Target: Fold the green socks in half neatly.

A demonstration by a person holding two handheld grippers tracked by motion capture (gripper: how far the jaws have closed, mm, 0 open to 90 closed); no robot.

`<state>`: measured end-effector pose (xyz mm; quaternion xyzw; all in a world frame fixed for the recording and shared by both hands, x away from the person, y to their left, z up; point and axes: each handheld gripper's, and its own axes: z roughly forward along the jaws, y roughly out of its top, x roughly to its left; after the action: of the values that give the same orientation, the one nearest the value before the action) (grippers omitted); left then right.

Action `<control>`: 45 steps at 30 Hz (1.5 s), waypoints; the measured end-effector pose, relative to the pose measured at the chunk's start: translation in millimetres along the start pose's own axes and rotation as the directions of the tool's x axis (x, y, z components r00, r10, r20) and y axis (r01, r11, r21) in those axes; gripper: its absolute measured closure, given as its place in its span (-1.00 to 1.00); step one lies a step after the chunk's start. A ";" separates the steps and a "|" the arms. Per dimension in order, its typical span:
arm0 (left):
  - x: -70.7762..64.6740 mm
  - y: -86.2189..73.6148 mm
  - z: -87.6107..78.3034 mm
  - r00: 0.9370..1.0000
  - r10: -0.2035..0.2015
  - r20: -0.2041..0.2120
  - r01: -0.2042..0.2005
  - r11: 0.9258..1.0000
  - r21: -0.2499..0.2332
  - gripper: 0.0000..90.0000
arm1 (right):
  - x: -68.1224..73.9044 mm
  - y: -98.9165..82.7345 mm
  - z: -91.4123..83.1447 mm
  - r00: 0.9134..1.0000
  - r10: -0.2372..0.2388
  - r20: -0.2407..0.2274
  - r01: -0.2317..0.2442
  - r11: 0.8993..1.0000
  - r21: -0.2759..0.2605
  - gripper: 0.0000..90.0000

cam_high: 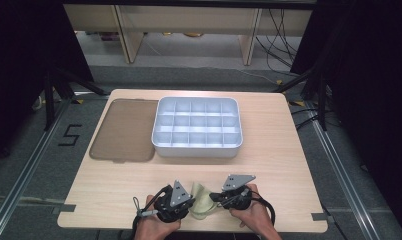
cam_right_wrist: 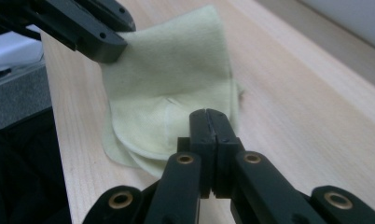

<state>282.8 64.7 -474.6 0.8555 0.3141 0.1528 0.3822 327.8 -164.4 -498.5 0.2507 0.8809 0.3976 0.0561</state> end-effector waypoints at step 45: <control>-36.5 2.5 37.4 0.992 0.115 0.057 -0.119 0.991 0.059 0.78 | 2.3 14.2 -2.2 0.997 -0.003 -0.083 -0.007 0.993 -0.122 1.00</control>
<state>275.1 18.8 -498.2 0.8876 0.2576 0.1423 0.3542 330.8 -156.9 -486.4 0.2308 0.8563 0.4607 0.0343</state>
